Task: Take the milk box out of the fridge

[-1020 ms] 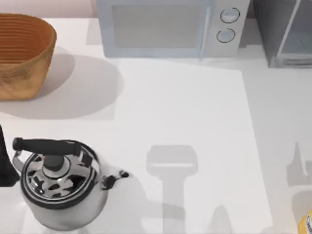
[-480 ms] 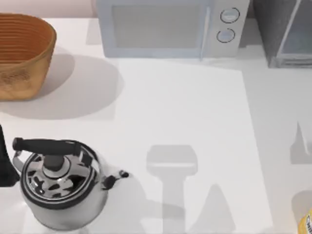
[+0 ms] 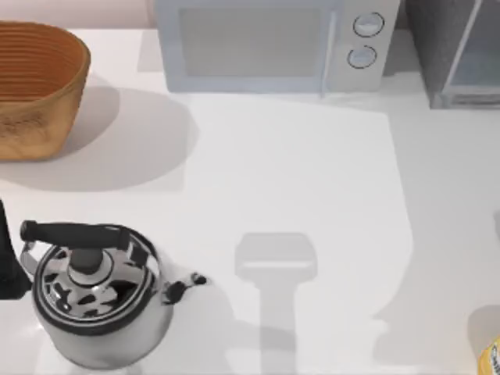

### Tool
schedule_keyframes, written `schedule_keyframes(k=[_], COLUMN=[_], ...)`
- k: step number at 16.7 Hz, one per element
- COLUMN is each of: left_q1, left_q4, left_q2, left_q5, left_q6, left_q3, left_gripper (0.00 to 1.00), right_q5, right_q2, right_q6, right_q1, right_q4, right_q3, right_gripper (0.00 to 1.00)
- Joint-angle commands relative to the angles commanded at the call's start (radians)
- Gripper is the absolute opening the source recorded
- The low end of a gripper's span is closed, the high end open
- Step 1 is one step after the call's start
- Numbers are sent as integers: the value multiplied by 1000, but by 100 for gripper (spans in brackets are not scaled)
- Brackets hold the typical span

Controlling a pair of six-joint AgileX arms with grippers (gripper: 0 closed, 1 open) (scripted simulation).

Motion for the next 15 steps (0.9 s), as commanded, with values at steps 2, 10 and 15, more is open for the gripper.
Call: schedule_keyframes(k=[2,10,15], left_q1=[0,0,0], left_q4=[0,0,0], left_q2=[0,0,0], left_q5=[0,0,0], left_q6=[0,0,0], left_q3=[0,0,0], left_gripper=[100,100,100], right_q5=[-42,-127,-123], right_q2=[150,451,451], right_q6=[4,10,9], right_q1=[-46,-141,-135], right_q4=[135,419,415], right_q3=[15,53,51], right_gripper=[100,100,100])
